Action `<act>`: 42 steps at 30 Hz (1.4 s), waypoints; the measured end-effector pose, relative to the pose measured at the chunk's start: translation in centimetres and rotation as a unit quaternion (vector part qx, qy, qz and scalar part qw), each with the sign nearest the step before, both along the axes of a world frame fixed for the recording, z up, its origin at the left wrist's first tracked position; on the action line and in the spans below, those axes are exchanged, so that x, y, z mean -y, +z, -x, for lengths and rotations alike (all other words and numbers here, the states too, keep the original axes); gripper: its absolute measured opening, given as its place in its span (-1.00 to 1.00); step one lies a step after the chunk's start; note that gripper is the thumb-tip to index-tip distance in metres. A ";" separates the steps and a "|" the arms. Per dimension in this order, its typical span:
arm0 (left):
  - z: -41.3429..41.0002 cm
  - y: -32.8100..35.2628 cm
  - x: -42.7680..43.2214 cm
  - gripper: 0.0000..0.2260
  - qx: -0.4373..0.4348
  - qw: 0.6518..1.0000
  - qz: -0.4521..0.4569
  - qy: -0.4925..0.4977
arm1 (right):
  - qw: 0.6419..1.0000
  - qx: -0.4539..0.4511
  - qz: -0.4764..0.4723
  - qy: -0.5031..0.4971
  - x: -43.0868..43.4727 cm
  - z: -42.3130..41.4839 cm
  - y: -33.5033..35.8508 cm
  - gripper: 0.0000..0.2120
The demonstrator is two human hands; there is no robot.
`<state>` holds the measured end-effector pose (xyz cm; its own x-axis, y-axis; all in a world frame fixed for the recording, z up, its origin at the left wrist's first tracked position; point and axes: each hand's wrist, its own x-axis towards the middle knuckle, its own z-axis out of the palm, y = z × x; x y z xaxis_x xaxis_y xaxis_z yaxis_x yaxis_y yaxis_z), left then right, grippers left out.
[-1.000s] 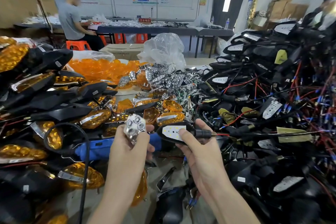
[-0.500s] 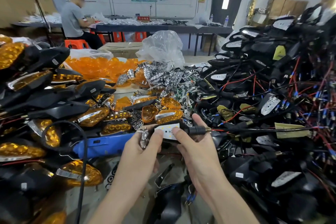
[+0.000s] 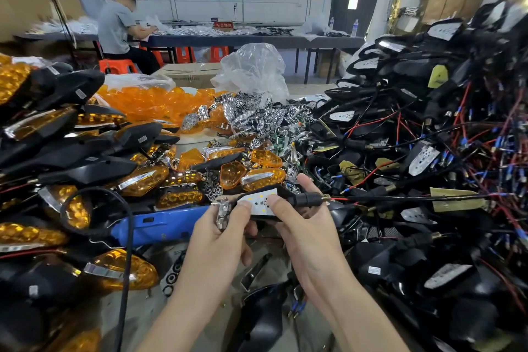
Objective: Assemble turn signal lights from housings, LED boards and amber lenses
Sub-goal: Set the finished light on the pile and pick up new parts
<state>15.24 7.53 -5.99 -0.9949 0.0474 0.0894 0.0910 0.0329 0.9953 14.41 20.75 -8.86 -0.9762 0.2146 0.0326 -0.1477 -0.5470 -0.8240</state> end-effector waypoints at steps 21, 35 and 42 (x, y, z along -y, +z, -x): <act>0.0 -0.2 0.0 -0.76 0.004 1.000 -0.010 0.006 | 1.000 0.005 0.027 0.015 -0.1 -0.5 1.0 -0.35; 1.9 -0.8 1.9 -0.52 0.047 0.992 -0.111 0.029 | 0.990 0.077 0.113 0.024 -0.9 -1.1 1.9 -0.67; 1.2 -0.2 2.6 -0.68 -0.012 0.996 -0.044 0.072 | 0.986 0.094 0.136 0.021 -0.8 -1.4 2.4 -0.56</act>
